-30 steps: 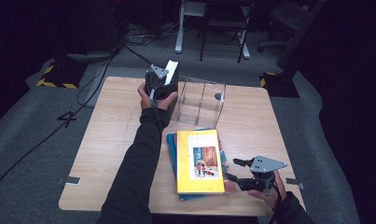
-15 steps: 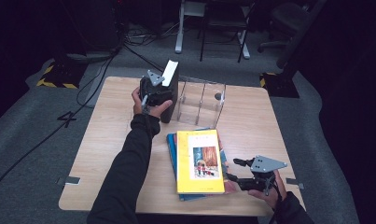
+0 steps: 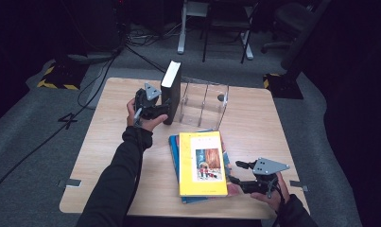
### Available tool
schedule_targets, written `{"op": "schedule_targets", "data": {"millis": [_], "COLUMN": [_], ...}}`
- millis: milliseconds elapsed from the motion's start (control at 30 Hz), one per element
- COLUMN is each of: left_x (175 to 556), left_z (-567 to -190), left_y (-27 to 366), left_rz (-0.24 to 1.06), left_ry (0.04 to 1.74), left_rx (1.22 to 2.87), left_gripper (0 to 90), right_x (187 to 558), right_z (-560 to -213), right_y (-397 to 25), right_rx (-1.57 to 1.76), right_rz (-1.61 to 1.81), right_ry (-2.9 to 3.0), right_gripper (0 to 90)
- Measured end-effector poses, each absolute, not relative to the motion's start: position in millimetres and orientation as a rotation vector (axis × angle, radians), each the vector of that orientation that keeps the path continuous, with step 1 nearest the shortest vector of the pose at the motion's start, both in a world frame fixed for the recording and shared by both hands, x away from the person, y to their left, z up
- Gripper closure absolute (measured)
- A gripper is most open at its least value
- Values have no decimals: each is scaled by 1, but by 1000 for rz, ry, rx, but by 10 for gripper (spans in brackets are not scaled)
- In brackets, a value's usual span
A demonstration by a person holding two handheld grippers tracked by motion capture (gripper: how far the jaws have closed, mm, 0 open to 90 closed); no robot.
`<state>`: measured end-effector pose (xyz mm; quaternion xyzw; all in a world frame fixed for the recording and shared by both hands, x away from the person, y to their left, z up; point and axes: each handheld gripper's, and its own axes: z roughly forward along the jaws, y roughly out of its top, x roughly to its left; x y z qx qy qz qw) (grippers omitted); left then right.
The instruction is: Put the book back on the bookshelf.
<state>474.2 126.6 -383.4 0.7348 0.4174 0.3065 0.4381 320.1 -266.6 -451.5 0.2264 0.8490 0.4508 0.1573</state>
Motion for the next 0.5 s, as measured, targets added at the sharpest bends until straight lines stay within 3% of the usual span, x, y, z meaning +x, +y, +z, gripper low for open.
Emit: {"op": "schedule_targets", "data": {"millis": [500], "left_x": [432], "left_z": [-414], "left_y": [146], "left_rz": [697], "left_ry": [945], "left_rx": [1982], "left_gripper": [325], "right_x": [320], "right_z": [-453], "right_y": [-263], "right_rx": [649], "right_rz": [1276], "right_ry": [2438], "right_gripper": [384]}}
